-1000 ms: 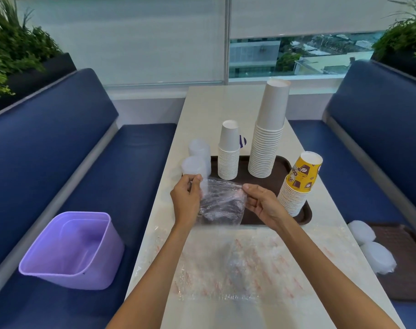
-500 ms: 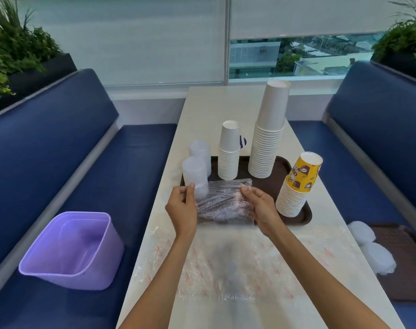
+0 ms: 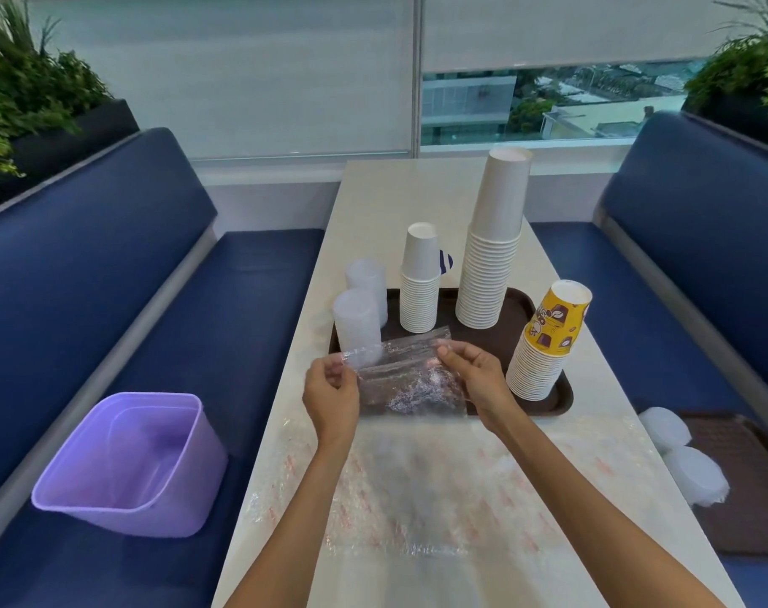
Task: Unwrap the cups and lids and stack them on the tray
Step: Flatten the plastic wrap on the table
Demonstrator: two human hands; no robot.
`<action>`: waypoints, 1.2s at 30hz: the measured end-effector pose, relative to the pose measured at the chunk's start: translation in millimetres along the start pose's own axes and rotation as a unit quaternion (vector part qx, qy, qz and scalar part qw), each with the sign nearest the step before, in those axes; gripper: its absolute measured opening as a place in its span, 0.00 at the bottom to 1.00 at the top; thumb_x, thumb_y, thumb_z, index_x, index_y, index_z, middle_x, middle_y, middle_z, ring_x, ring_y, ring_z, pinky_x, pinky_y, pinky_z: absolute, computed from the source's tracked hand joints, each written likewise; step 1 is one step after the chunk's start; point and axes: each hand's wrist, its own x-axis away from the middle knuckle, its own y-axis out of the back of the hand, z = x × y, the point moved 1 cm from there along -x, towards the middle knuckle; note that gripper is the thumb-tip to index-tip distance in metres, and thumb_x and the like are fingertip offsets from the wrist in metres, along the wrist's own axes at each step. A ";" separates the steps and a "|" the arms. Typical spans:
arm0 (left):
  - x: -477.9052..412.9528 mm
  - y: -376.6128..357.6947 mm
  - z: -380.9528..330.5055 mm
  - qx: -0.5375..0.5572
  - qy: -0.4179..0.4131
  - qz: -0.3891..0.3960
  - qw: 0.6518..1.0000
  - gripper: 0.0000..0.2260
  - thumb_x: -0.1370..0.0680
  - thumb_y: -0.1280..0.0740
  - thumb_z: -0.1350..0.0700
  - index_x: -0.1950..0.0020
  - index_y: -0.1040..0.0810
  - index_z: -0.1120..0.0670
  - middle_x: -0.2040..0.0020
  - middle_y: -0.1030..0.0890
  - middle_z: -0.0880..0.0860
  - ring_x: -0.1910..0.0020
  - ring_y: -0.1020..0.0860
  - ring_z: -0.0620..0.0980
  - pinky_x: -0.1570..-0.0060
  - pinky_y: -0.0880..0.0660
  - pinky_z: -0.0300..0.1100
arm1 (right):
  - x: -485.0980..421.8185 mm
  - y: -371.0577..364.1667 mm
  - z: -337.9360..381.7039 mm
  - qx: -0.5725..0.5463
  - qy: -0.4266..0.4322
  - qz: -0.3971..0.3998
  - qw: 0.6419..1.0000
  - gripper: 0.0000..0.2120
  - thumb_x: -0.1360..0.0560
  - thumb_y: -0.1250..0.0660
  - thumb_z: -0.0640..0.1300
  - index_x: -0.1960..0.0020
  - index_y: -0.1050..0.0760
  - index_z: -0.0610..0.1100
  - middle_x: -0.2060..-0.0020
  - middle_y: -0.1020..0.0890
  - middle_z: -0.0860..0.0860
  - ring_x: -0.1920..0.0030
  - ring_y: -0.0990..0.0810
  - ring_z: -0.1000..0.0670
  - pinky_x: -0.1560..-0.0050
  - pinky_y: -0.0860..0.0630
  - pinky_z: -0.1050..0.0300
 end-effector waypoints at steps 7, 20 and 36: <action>-9.9 -9.7 -40.7 -0.073 -0.176 0.192 0.963 0.10 0.24 0.31 0.53 0.44 0.22 0.54 0.51 0.23 0.48 0.52 0.26 0.42 0.51 0.32 0.29 | -3.1 -6.0 0.6 0.032 0.016 0.083 0.996 0.06 0.26 0.32 0.32 0.51 0.21 0.40 0.67 0.16 0.50 0.64 0.18 0.57 0.57 0.22 0.65; -36.9 0.2 -33.2 -0.015 -0.058 0.158 0.986 0.10 0.22 0.35 0.49 0.54 0.25 0.55 0.64 0.25 0.50 0.65 0.28 0.48 0.63 0.30 0.38 | 5.4 17.3 -4.9 0.175 -0.004 0.126 0.976 0.11 0.25 0.32 0.45 0.63 0.21 0.41 0.71 0.30 0.44 0.76 0.38 0.57 0.74 0.38 0.67; -39.9 26.4 9.6 0.054 0.128 0.126 0.982 0.07 0.22 0.33 0.55 0.49 0.28 0.57 0.63 0.29 0.50 0.70 0.35 0.45 0.71 0.37 0.36 | 6.5 61.9 -7.3 0.153 -0.113 0.061 0.980 0.04 0.27 0.29 0.42 0.56 0.18 0.41 0.69 0.19 0.48 0.72 0.25 0.55 0.69 0.26 0.65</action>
